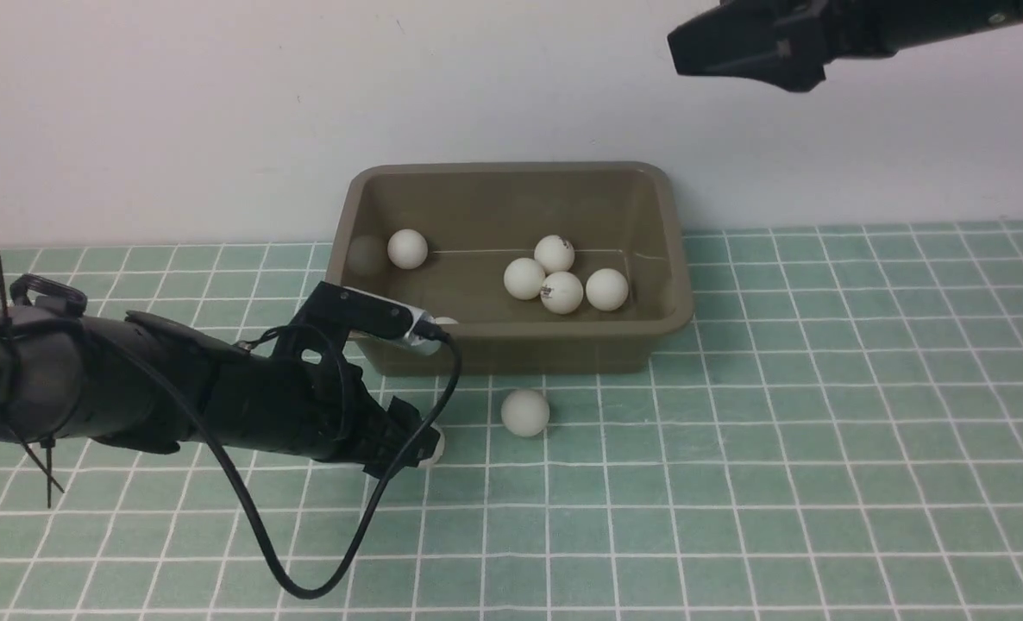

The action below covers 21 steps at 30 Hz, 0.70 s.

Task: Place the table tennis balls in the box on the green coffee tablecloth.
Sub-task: 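Reach for and grasp a ping pong ball on the table beside the basket, then drop the ball into the bin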

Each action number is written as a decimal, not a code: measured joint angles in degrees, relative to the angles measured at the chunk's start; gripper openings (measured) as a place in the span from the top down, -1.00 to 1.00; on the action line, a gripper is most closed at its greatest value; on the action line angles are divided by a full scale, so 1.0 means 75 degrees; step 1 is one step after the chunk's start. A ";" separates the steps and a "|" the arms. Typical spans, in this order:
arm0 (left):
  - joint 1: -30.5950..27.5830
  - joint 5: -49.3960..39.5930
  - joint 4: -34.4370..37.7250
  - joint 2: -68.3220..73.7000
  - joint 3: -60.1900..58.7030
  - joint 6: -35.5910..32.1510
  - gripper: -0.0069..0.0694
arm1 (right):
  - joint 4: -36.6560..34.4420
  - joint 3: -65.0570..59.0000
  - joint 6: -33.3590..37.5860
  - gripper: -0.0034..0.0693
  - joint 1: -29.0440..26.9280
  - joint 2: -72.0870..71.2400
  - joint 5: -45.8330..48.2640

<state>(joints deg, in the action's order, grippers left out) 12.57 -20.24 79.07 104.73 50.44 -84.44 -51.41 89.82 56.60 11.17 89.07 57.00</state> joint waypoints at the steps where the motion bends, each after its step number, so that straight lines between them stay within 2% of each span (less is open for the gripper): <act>1: 0.0000 0.0066 0.0084 0.0093 0.0002 -0.0104 -0.42 | 0.0000 0.0000 0.0000 -0.36 0.0000 0.0000 0.0000; 4: 0.0000 0.0081 0.0298 0.0298 0.0002 -0.0401 -0.40 | 0.0000 0.0000 0.0000 -0.36 0.0000 0.0000 0.0000; 10: 0.0008 -0.0239 0.0796 0.0475 0.0008 -0.1102 -0.09 | -0.0118 0.0000 0.0000 -0.36 0.0000 0.0000 0.0000; 13: 0.0008 -0.0403 0.1021 0.0242 0.0008 -0.1461 -0.09 | -0.0143 0.0000 0.0000 -0.36 0.0000 0.0000 0.0019; 17: 0.0008 -0.1343 0.1459 -0.0586 0.0008 -0.1945 -0.10 | -0.0143 0.0000 0.0000 -0.36 0.0000 0.0000 0.0019; 21: 0.0008 -0.1818 0.2299 -0.1334 0.0021 -0.2957 -0.10 | -0.0150 0.0000 0.0000 -0.36 0.0000 0.0000 0.0019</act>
<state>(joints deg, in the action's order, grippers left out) 12.63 -33.88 96.31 94.72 50.60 -106.61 -52.54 89.82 56.60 11.17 89.07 57.14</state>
